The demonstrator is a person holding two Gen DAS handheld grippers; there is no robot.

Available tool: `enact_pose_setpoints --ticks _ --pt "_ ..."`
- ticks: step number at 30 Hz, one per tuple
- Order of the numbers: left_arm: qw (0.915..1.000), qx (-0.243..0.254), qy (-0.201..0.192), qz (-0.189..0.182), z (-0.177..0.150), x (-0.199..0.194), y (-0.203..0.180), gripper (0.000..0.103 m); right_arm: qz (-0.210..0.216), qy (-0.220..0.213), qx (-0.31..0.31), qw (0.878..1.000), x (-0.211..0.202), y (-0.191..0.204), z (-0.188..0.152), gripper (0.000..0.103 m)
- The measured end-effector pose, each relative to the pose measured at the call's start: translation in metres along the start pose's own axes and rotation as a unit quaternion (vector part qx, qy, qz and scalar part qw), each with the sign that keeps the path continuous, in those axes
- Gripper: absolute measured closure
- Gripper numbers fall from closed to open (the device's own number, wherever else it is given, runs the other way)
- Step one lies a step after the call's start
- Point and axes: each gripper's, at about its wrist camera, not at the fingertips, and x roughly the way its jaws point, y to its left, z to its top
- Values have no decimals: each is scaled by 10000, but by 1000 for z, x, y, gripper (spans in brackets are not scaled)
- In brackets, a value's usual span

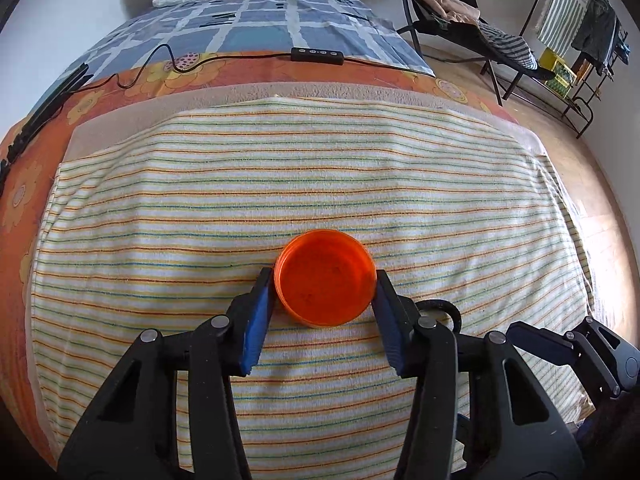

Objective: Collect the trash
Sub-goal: 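Close left tool on orange cap while right tool grasps black hair tie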

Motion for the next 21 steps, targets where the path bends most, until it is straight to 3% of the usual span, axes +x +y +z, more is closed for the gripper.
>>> enact_pose_setpoints --ticks 7,15,21 --pt "9999 44 -73 147 0 -3 11 54 136 3 18 9999 12 4 9 33" --pt "9995 -27 -136 287 -6 -14 36 54 -54 80 -65 9999 30 11 22 33" --pt "9992 -58 -173 362 -12 -25 48 54 -419 108 -204 9989 37 17 28 52"
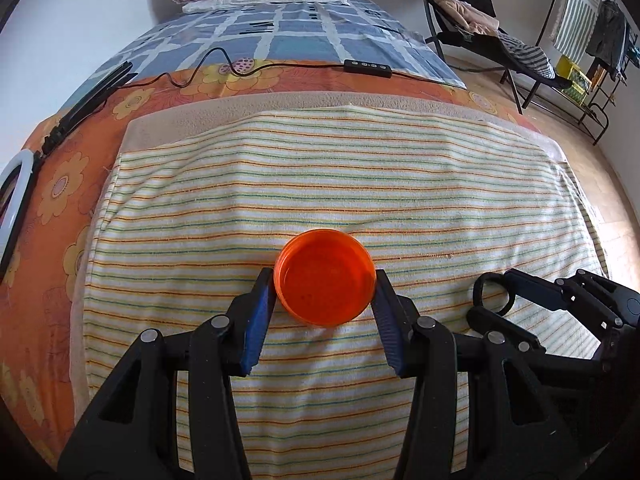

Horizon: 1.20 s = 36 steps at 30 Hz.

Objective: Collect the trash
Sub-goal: 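Close left tool on orange cap while right tool grasps black hair tie, then carry the orange cap and hair tie in both tools down to the basket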

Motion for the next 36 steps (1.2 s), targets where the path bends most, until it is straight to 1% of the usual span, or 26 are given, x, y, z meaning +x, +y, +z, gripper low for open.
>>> enact_pose_setpoints --ticks 2,3,5,8,12,20,30,36 --pt "10000 -14 -20 12 -2 -5 2 54 21 20 45 10000 0 -2 3 69" --pt "10000 -23 -29 13 -3 -8 3 54 38 34 84 10000 0 -5 4 73" --pt "10000 -35 -54 -1 -5 -13 5 54 118 63 184 9997 -1 -9 5 86" --pt "10000 -18 -92 -8 -8 -21 4 54 263 93 375 9989 -2 -16 4 93" --pt "9999 27 -128 -34 -13 -32 1 54 343 45 589 9977 -7 -20 -1 95" --pt "9997 154 -177 -58 -30 -60 -8 54 379 -83 676 9970 -31 -15 -11 95" --pt "9985 375 -371 -144 -59 -118 -26 54 370 -356 715 9961 -86 -14 -25 95" --pt "9966 576 -551 -186 -86 -161 -42 54 363 -515 687 9956 -122 -10 -43 95"
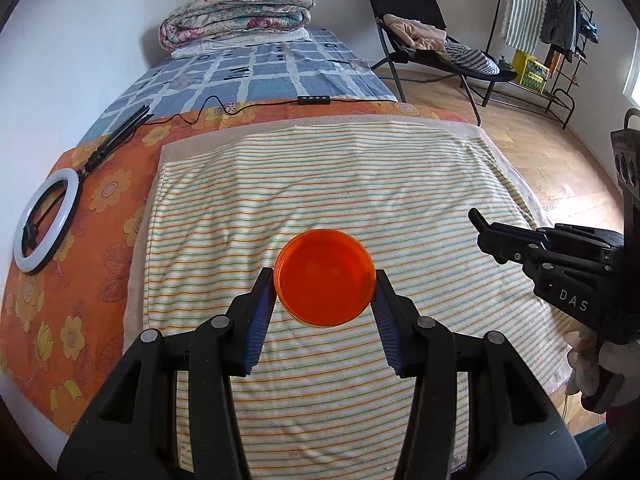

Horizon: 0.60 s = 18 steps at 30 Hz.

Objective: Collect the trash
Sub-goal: 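Carry the orange cap and hair tie in both tools down to the basket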

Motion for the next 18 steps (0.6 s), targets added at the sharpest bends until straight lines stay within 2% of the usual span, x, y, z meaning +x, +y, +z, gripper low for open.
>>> enact_pose_setpoints --ticks 9,18 --pt "9999 113 -76 -88 -49 -57 -24 54 16 -141 -308 9994 -58 21 -37 95" --pt "9998 16 145 -155 -113 -82 -37 54 135 -159 -471 9987 -100 41 -87 95"
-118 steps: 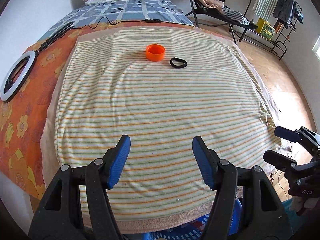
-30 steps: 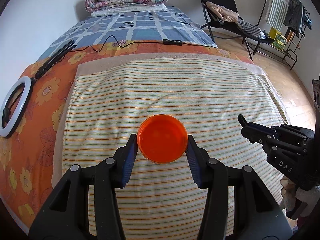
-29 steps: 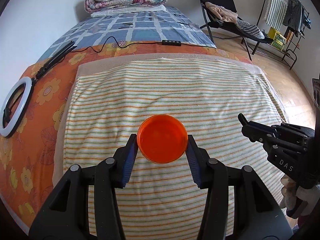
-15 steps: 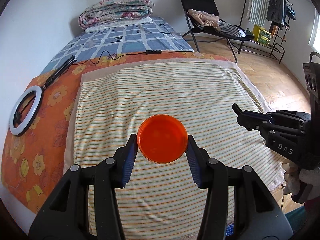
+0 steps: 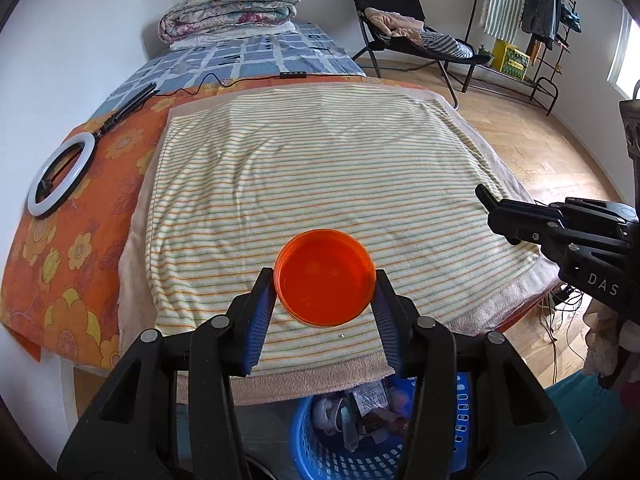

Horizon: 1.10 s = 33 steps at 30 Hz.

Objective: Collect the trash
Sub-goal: 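Carry the orange cap and hair tie in both tools down to the basket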

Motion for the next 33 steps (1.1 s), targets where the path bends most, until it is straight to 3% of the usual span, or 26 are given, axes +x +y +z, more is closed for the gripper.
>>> enact_pose_setpoints --ticks 15,33 --pt "9967 -157 770 -214 -101 19 -24 54 275 386 73 9989 -22 25 -93 95" --pt "9898 -217 1397 -198 -157 55 -24 54 350 995 390 9937 -1 32 -154 95"
